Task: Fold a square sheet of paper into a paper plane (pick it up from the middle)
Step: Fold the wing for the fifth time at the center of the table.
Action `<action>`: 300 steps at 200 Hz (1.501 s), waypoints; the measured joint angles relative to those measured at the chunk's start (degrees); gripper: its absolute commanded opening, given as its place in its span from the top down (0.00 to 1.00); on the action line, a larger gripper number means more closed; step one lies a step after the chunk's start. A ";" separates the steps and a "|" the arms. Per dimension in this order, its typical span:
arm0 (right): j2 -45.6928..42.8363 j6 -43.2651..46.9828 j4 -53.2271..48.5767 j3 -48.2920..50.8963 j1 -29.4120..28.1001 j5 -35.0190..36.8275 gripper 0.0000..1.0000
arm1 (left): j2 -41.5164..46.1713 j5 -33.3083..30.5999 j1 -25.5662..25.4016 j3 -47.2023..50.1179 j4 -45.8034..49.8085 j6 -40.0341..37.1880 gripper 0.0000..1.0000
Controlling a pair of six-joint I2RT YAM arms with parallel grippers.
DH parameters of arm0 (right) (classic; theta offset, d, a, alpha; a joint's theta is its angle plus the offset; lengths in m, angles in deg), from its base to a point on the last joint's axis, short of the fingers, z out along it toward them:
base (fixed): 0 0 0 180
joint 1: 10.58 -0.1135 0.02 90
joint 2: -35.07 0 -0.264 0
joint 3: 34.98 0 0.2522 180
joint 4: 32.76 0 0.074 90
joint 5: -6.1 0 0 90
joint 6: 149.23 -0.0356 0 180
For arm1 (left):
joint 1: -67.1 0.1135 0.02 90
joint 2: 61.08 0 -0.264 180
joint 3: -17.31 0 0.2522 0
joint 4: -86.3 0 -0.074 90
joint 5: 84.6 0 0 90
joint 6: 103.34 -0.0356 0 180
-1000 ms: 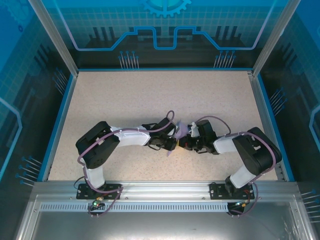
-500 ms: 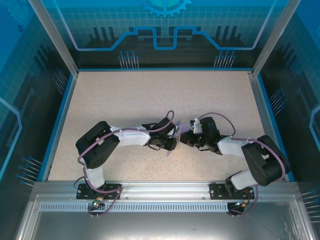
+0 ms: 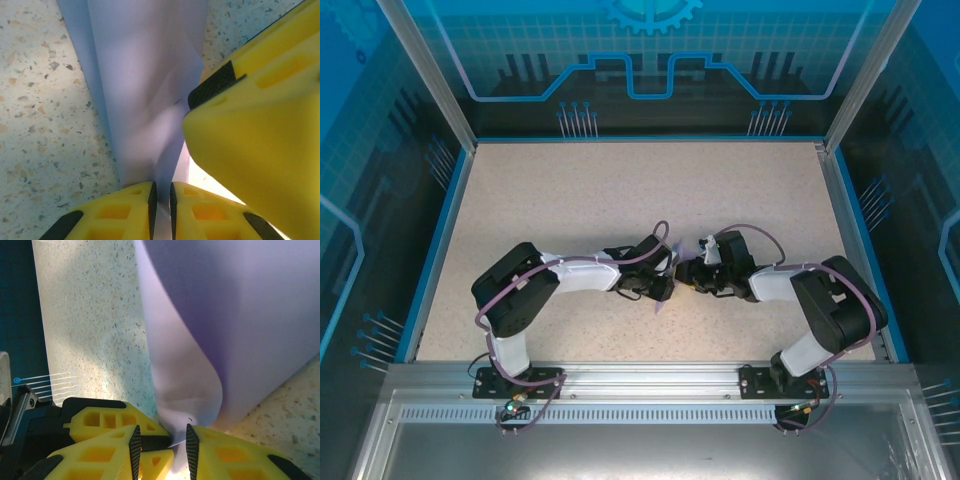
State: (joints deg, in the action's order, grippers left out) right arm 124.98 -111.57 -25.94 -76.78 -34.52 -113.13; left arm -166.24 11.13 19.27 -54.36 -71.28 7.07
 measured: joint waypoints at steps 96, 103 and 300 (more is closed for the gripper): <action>-4.94 0.04 -5.95 0.68 2.32 0.17 0.62 | 0.00 0.04 0.00 0.00 0.00 -0.02 0.81; -4.90 0.02 -6.19 0.68 2.32 0.11 0.62 | 0.00 0.07 0.02 0.00 0.00 -0.02 0.81; 3.67 -2.03 -0.15 -1.66 2.23 -3.41 0.94 | 0.55 0.17 0.07 1.14 -1.49 -1.11 0.79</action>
State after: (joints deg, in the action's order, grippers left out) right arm 128.65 -113.60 -26.09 -78.44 -32.30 -116.54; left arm -165.70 11.31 19.33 -53.22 -72.76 5.95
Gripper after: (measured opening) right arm 0.127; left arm 0.207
